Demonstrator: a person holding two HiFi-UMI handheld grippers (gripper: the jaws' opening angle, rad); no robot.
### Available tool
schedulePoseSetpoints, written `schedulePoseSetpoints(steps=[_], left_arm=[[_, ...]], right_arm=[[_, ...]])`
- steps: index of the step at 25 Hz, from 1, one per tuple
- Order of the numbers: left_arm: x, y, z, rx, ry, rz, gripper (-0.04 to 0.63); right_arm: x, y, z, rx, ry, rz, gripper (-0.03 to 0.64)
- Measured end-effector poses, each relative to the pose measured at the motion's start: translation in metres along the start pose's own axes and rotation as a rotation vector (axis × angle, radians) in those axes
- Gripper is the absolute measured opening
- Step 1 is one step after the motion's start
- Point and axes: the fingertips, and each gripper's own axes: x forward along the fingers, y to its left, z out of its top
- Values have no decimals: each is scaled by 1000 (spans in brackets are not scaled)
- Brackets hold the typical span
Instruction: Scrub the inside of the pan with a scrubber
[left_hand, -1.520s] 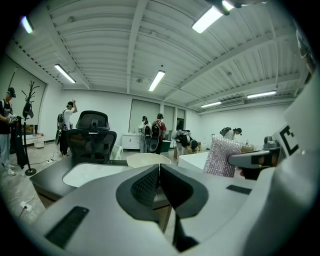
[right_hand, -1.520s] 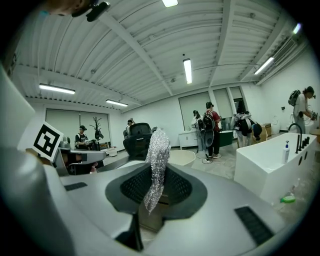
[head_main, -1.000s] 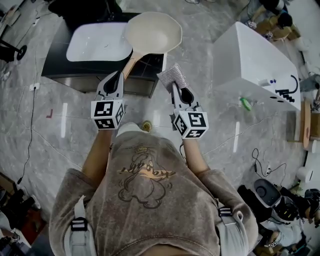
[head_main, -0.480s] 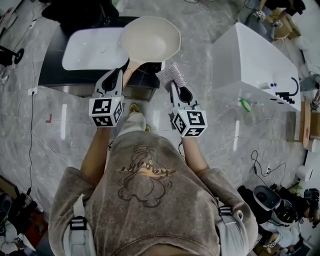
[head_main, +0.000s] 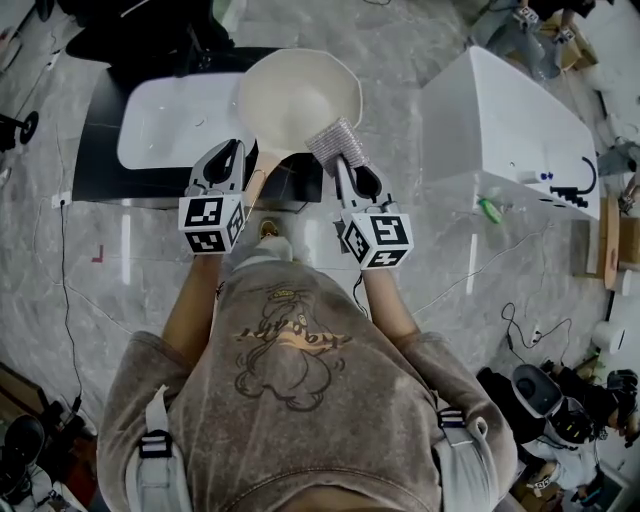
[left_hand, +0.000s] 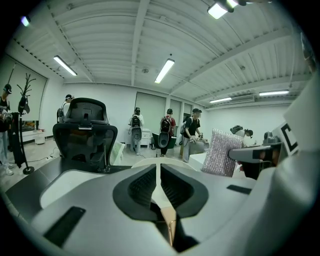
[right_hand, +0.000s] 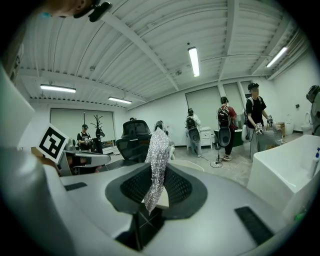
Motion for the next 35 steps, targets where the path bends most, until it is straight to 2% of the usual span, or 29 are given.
schedulePoseSetpoints(steps=[8,14,19,22,30,35], left_arm=[[35,21,3,0,29,-28,20],[47,31,4,-1,56,-15,28],[55,33,4,-7,82,1,195],[62,24,-7,0,142,-31,253],[73,-3,-65,-22,354,-149,255],[71,-15,-103,-31,486,-180,255]], right_arm=[[41,-11,11,-25,10,-14,78],[60,-15,9,-7,30,2,78],[73,-18,16,-21,31,41,78],[80,-24,18,-29,35,59,78],[98,-33,13,-28,51,94,78],[107,-34,8,-36,71,114,78]])
